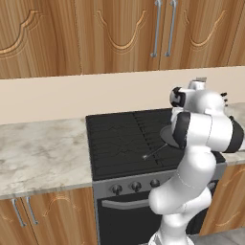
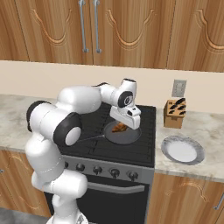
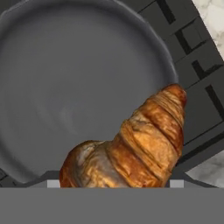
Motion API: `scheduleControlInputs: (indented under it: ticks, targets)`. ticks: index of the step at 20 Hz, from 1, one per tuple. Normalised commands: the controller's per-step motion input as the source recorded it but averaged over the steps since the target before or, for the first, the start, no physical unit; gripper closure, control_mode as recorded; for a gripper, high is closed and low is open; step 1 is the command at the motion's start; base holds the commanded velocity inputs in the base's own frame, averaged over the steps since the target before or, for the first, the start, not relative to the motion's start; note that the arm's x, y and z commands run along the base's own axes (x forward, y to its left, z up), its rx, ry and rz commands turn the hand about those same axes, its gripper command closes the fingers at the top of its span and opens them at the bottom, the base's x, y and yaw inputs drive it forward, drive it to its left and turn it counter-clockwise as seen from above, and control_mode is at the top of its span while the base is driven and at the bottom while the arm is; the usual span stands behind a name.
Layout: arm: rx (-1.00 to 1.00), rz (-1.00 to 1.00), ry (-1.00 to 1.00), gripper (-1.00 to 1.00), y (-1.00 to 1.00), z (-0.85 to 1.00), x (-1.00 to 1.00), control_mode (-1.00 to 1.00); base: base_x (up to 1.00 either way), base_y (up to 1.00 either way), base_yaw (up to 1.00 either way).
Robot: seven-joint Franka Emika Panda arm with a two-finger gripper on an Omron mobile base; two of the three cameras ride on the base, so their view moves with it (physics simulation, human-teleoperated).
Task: Pick the croissant and place it on the pan. Then turn on the stove to warm the croissant.
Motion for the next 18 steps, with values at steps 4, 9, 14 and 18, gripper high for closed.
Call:
scheduleControlInputs:
  ticks: [4,9,14,18]
  targets:
    - [0.00,0.00,0.01,1.00,0.06,-0.18,0.22,-1.00,0.00,0.00,0.00]
    - [0.00,0.00,0.00,1.00,0.03,-0.27,0.14,-1.00,0.00,0.00,0.00]
    - [0.00,0.00,0.00,1.00,0.07,-0.09,0.11,-1.00,0.00,0.00,0.00]
    - [0.00,0.00,0.00,1.00,0.03,-0.03,0.13,-1.00,0.00,0.00,0.00]
